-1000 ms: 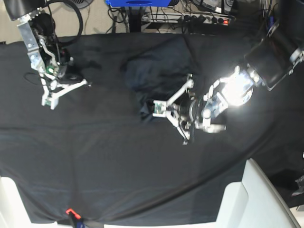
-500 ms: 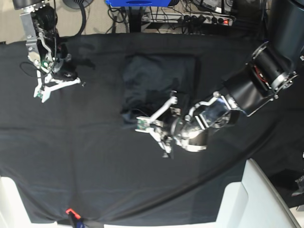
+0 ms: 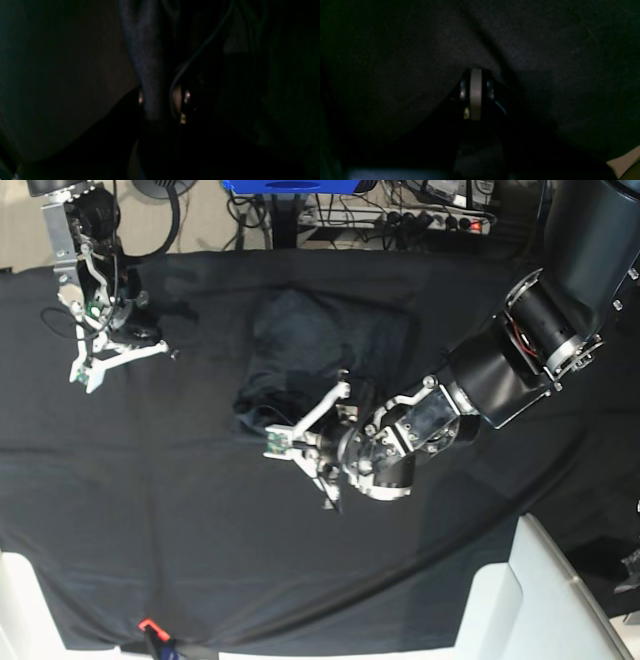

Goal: Fold the T-shirt properly
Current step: 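Grasp the stack's side edge with the left gripper and tuck it under, then press the tucked edge flat with the left gripper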

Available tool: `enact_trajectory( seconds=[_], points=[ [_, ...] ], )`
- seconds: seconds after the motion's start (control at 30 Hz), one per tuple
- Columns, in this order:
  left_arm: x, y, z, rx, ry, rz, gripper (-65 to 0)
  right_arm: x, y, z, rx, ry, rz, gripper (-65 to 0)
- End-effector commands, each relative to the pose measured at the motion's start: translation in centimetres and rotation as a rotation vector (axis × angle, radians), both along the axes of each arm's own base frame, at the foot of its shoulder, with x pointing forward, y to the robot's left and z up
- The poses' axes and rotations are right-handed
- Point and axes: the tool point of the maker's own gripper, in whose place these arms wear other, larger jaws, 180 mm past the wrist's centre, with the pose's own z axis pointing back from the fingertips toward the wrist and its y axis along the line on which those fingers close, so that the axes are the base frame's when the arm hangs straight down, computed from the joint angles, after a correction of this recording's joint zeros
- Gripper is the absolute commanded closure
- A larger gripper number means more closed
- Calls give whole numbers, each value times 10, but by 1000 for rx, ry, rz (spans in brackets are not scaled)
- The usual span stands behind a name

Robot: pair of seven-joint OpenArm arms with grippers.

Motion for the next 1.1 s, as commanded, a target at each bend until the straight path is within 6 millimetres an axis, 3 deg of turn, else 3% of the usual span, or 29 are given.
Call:
enact_trajectory(
  seconds=[0.0, 0.37, 0.53, 0.63, 1.07],
  points=[
    [17, -3, 16, -24, -40, 7, 0, -26, -7, -11, 0, 97, -34, -29],
    [19, 35, 7, 59, -39, 46, 0, -26, -5, -11, 2, 99, -28, -27],
    [18, 31, 7, 52, -38, 43, 0, -26, -5, -11, 1, 99, -26, -27],
    [17, 19, 9, 39, -39, 30, 0, -27, -5, -12, 1, 101, -26, -27],
    [17, 20, 8, 46, -39, 30, 0, -36, -5, -15, 1, 117, -25, -27]
  ],
)
